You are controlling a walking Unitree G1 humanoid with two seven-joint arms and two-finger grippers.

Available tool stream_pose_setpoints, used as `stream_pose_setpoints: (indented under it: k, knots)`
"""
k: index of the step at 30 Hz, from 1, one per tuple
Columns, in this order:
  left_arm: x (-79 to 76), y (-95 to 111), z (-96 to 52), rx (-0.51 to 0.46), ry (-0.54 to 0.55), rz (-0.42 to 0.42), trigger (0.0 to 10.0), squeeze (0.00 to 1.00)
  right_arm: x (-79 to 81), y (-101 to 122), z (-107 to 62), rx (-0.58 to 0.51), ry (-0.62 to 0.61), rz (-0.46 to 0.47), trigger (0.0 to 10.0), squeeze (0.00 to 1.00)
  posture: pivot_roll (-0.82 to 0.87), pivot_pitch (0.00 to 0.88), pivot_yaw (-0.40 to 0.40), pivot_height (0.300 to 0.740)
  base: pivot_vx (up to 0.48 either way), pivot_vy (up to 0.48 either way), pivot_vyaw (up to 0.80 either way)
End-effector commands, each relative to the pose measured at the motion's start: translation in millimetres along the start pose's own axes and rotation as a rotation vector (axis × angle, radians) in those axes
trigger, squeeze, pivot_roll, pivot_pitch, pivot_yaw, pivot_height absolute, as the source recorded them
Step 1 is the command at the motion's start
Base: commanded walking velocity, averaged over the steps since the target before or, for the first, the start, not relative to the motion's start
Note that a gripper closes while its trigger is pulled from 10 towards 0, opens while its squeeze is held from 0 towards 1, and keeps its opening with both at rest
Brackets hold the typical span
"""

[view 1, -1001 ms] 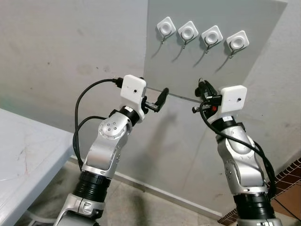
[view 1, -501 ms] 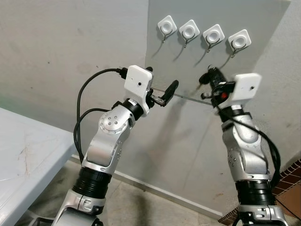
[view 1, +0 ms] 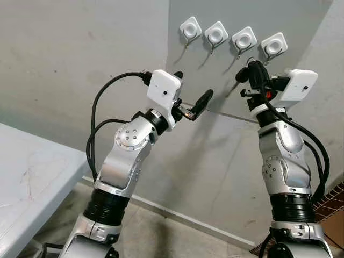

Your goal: Hang keys on a hook

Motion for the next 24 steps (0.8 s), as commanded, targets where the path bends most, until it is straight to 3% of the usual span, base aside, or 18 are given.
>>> stream_pose_setpoints:
  k: [1,10,24]
  knots:
    - [-4.5,12.8,4.3,-0.036,-0.031,0.019,10.0,0.0,-3.0,8.9,5.4,-0.026,-0.007,0.02,10.0,0.0,0.16,0.003,-0.048,0.74,0.0,0.0,0.0]
    - [-6.1,14.6,4.0,-0.039,-0.041,0.019,10.0,0.0,-8.6,15.1,9.8,-0.052,-0.036,0.082,10.0,0.0,0.17,0.008,-0.049,0.74,0.0,0.0,0.0]
    - [-3.6,14.4,4.6,-0.036,-0.036,0.01,10.0,0.0,-15.5,19.3,0.1,-0.092,-0.052,0.223,10.0,0.0,0.16,0.012,-0.045,0.74,0.0,0.0,0.0]
Point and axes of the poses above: a point about 5 cm out from each wrist's last joint towards the gripper, its own z axis pointing out of the wrist towards the gripper, its own y axis along the axis of the wrist's last joint, x = y × z, the point moved 4 cm from there along z, pointing out of the wrist towards the gripper, and after that the axes turned 15 degrees about z, right-handed, at the moved point
